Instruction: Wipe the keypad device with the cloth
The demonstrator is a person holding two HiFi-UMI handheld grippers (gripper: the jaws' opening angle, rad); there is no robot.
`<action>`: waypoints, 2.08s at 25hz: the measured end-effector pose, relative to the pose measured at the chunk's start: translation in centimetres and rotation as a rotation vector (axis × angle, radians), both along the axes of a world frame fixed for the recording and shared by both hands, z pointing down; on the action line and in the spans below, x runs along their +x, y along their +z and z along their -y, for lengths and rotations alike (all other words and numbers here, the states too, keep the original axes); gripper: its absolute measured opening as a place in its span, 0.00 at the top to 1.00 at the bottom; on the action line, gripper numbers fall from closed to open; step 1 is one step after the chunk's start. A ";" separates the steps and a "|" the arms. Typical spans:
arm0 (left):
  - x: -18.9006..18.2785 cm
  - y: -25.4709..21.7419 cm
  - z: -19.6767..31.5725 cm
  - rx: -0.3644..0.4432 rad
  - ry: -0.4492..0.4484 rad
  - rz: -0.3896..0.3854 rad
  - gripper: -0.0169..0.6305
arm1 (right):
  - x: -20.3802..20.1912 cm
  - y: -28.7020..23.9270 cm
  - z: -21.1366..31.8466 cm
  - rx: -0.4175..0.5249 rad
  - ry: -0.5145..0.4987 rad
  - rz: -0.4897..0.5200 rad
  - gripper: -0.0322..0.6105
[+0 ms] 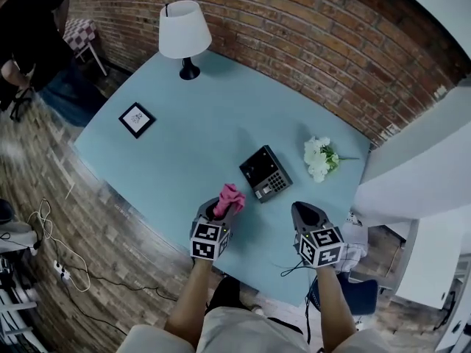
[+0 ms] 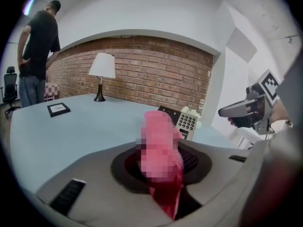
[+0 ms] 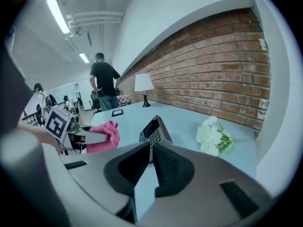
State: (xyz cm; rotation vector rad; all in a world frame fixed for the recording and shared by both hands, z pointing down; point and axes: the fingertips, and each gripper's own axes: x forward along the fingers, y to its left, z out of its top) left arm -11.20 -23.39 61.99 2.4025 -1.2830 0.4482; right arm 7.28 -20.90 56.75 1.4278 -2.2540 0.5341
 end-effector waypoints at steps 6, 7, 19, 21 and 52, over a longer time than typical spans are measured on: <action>0.1 -5.0 -4.3 0.082 -0.013 -0.004 0.74 | 0.9 -6.0 -3.9 0.118 -0.021 -0.014 0.95; 0.2 -6.0 -5.3 0.098 -0.018 -0.004 0.74 | 1.1 -7.0 -4.8 0.135 -0.022 -0.006 0.95; 3.1 -18.4 -21.7 0.295 0.019 0.040 0.74 | 2.9 -18.3 -20.1 0.332 -0.049 0.035 0.95; 3.2 -20.1 -25.0 0.313 0.016 0.056 0.74 | 2.8 -19.8 -23.1 0.358 -0.064 0.035 0.95; 7.7 -33.0 -50.8 0.535 0.034 0.100 0.74 | 4.2 -29.8 -47.9 0.516 -0.174 -0.013 0.94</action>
